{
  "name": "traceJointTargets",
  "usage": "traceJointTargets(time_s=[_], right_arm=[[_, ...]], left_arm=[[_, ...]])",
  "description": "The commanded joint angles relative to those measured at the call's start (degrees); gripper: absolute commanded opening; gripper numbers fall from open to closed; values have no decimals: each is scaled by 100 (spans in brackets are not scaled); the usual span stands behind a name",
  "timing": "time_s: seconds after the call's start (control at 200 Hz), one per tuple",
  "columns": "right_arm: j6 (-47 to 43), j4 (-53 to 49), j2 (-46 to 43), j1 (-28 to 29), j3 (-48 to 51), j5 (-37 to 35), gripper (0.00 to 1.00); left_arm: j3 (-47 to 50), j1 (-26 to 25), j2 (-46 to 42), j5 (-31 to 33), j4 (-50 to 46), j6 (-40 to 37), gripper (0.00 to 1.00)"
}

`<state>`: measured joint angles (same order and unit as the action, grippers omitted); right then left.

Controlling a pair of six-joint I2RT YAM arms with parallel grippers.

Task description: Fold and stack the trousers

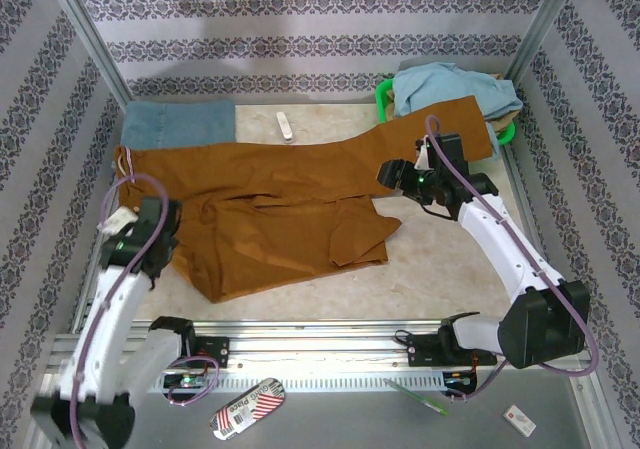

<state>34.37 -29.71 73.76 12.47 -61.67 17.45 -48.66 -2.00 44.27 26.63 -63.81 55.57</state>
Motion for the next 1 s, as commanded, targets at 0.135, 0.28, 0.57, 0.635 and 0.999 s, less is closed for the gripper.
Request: traceJointTargets(time_s=[0.135, 0.28, 0.57, 0.635, 0.999], right_arm=[[104, -127, -218, 213, 323, 43, 73], [17, -369, -313, 314, 526, -315, 74], [-161, -864, -357, 915, 769, -1107, 70], [-45, -906, -342, 896, 946, -1129, 70], [-193, -221, 318, 256, 1562, -355, 66]], left_arm=[[-104, 455, -1750, -686, -1215, 1336, 67], [-913, 455, -1684, -578, -1311, 952, 85], [-688, 440, -617, -2447, 454, 92, 88], [-166, 360, -416, -2953, 1168, 201, 87], [907, -1681, 1909, -2942, 3879, 213, 86]])
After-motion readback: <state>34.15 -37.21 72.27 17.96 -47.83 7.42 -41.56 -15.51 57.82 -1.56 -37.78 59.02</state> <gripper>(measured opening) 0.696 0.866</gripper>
